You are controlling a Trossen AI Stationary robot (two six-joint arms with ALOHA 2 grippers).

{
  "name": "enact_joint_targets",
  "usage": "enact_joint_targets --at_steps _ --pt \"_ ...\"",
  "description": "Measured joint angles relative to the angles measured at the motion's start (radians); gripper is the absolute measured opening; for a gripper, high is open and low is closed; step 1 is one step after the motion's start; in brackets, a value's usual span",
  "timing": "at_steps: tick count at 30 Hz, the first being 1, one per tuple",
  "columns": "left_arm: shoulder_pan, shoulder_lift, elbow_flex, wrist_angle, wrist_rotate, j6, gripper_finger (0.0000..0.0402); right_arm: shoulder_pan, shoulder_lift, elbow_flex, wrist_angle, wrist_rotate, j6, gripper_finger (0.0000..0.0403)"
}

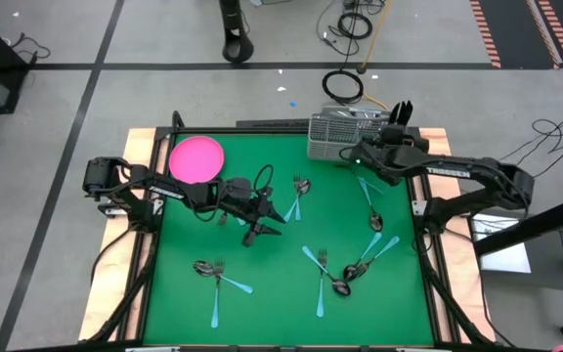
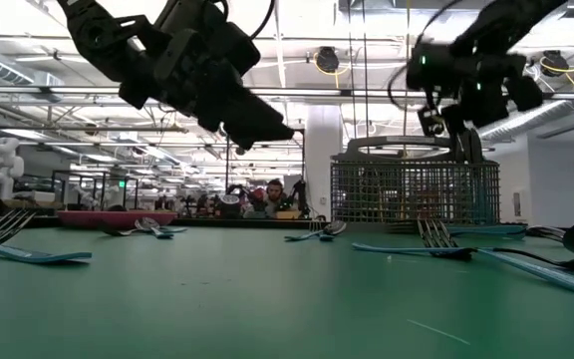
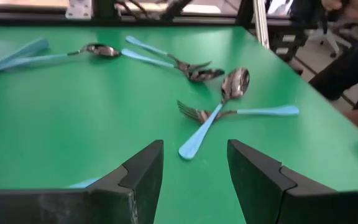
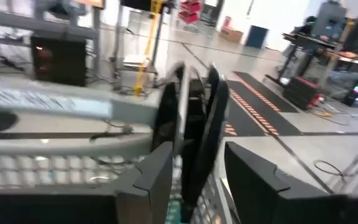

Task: Sort silverware
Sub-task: Put the blue spoon into the gray silverware basket

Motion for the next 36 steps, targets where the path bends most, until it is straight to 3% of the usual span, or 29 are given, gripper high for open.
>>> enact_joint_targets --at_steps 4,9,14,20,26,30,36 --pt "0.0 0.0 0.0 0.035 0.0 -0.078 0.018 0.043 -0.06 0.069 0.011 -0.086 -0.149 0.0136" --pt "-0.003 -0.058 0.0 -0.005 0.0 -0.154 0.018 0.115 -0.107 0.139 0.101 -0.284 -0.374 0.0136" --pt "-0.005 -0.208 0.0 -0.136 -0.049 -0.171 0.018 0.211 -0.123 0.156 0.283 -0.596 -0.59 0.0136" --pt "-0.047 -0.434 0.0 -0.338 -0.212 -0.154 0.018 0.34 -0.108 0.157 0.374 -0.881 -0.639 0.0136" --pt "-0.162 -0.63 0.0 -0.553 -0.534 -0.199 0.018 0.493 -0.049 0.156 0.44 -0.939 -0.703 0.0136" --pt "-0.247 -0.674 0.0 -0.635 -0.745 -0.201 0.018 0.58 0.015 0.156 0.521 -0.943 -0.759 0.0136" --pt "-0.248 -0.634 0.0 -0.612 -0.78 -0.099 0.018 0.646 0.111 0.156 0.635 -0.991 -0.832 0.0136"
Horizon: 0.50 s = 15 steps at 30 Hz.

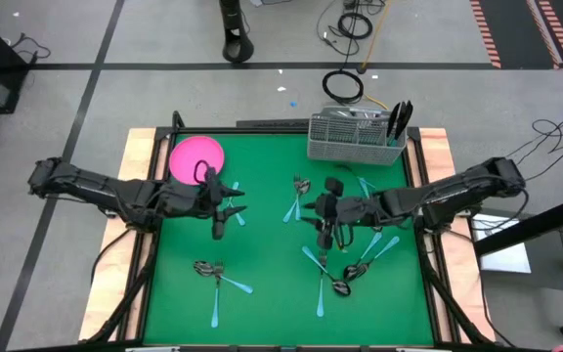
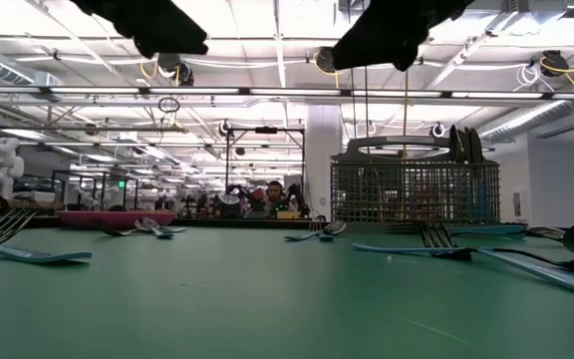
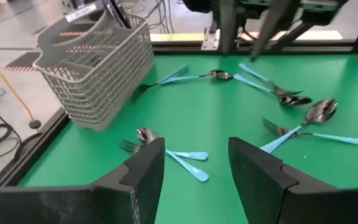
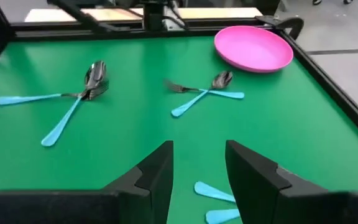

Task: Sort silverware
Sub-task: Put the blue spoon into the gray silverware basket

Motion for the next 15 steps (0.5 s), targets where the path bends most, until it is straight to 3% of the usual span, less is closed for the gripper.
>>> enact_joint_targets --at_steps 2,6,9,15 --pt "0.021 0.022 0.0 0.03 0.046 -0.021 0.018 0.004 0.027 0.0 0.031 0.0 -0.013 0.0136" --pt "0.073 0.074 0.0 0.092 0.232 -0.126 0.018 0.005 0.065 0.0 0.032 -0.005 -0.029 0.0136" --pt "0.09 0.105 0.0 0.105 0.349 -0.177 0.018 0.005 0.088 0.0 0.039 -0.086 0.016 0.0136" --pt "0.001 0.148 0.0 -0.025 0.423 -0.188 0.018 0.013 0.146 0.0 0.086 -0.153 0.168 0.0136"
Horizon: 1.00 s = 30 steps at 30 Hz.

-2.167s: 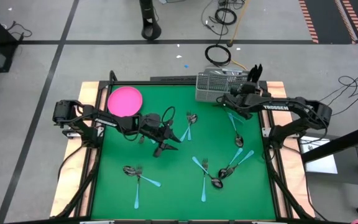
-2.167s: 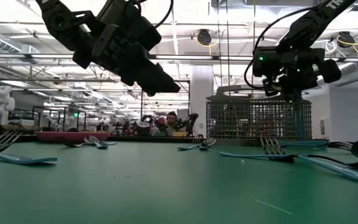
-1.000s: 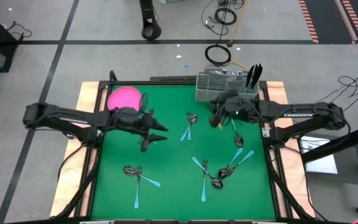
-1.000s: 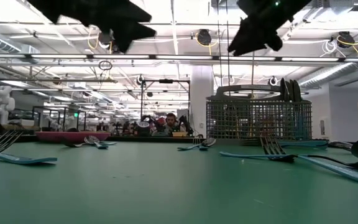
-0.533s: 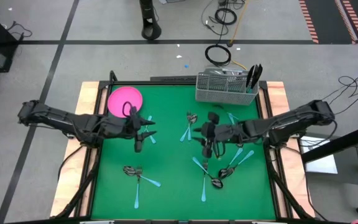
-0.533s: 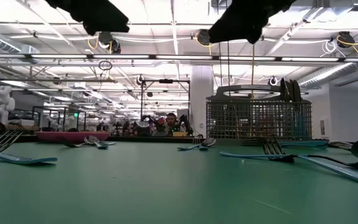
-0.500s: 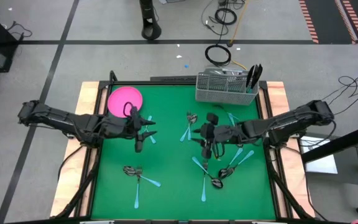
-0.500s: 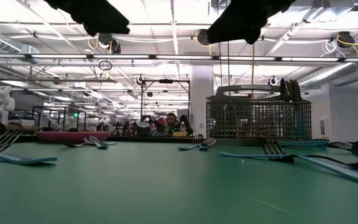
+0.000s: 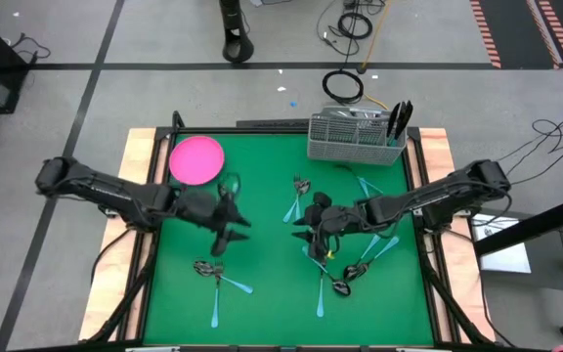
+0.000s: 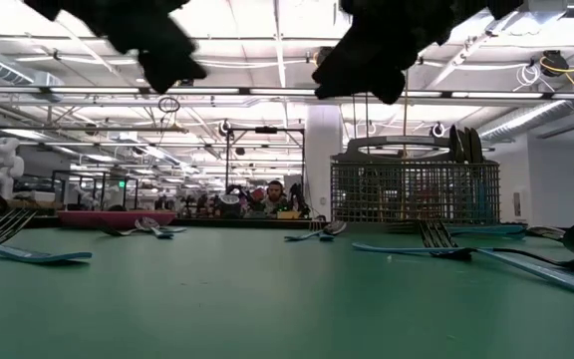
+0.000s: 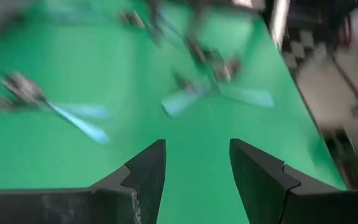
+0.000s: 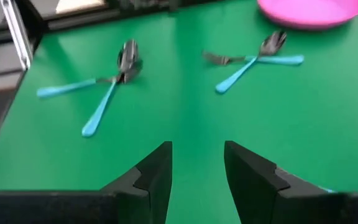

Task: Sort silverware
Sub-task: Put the blue spoon into the gray silverware basket

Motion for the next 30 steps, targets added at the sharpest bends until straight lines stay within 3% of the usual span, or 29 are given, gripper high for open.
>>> enact_joint_targets --at_steps 5,10,14,18,26,30 --pt "-0.157 0.021 0.0 -0.093 -0.106 -0.18 0.018 0.07 0.081 -0.001 0.079 0.065 -0.002 0.0136" --pt "-0.25 0.008 0.0 -0.266 0.045 -0.463 0.018 0.117 0.108 0.0 0.175 0.057 0.004 0.0136" --pt "-0.326 0.022 0.029 -0.406 0.077 -0.485 0.018 0.154 0.106 0.0 0.175 0.054 0.04 0.0136" --pt "-0.377 0.064 0.053 -0.397 0.031 -0.408 0.018 0.187 0.106 0.0 0.195 0.062 0.049 0.0136" --pt "-0.356 0.09 0.066 -0.189 -0.283 -0.011 0.018 0.225 0.098 0.0 0.219 0.078 0.274 0.0136" --pt "-0.343 0.087 0.036 0.026 -0.367 0.19 0.018 0.257 0.093 0.089 0.001 -0.01 0.472 0.0136"
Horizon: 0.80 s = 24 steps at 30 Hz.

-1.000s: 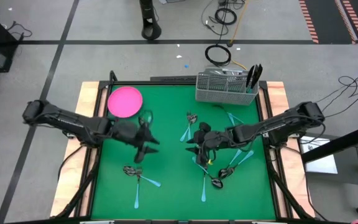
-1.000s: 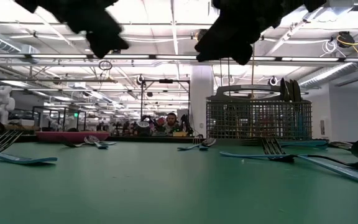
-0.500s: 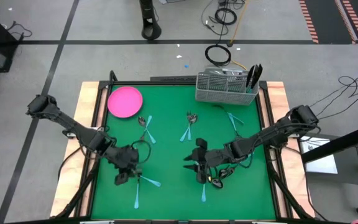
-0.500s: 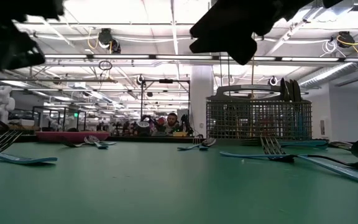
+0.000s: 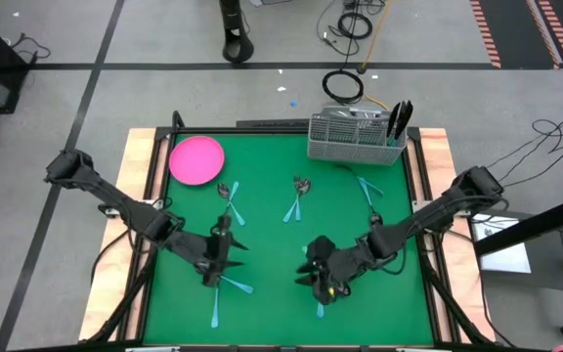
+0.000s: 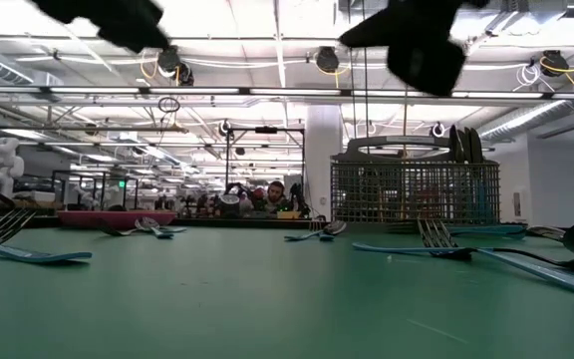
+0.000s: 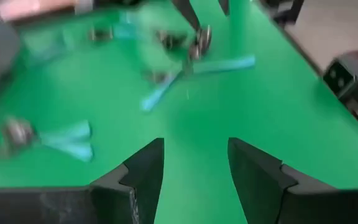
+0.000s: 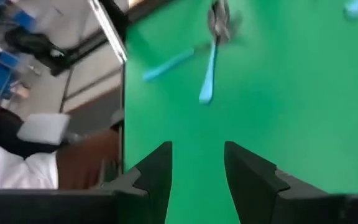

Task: Sort silverware
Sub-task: Put the blue spoon into the gray silverware basket

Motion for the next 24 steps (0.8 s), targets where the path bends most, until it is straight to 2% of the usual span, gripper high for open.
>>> enact_joint_targets --at_steps 2,5,8,11,17,20,24 --pt "0.005 0.0 -0.038 0.115 0.002 0.081 0.018 0.011 0.002 0.107 -0.221 -0.011 0.061 0.0136" --pt "0.017 -0.001 -0.111 0.254 0.015 0.121 0.018 0.013 0.031 0.304 -0.55 0.019 0.118 0.0136" --pt "0.02 -0.001 -0.188 0.327 0.018 0.077 0.018 0.011 0.08 0.481 -0.818 0.044 0.158 0.0136" --pt "0.017 -0.003 -0.243 0.339 0.02 -0.021 0.018 0.002 0.147 0.578 -1.005 0.041 0.137 0.0136" --pt "0.013 -0.007 -0.22 0.142 0.145 -0.237 0.018 0.001 0.283 0.594 -0.994 -0.002 0.06 0.0136" --pt "-0.019 -0.008 -0.179 0.035 0.21 -0.306 0.018 0.001 0.348 0.594 -0.886 -0.012 -0.025 0.0136" --pt "-0.11 -0.008 -0.106 -0.112 0.213 -0.366 0.018 -0.001 0.403 0.594 -0.656 -0.001 -0.186 0.0136"
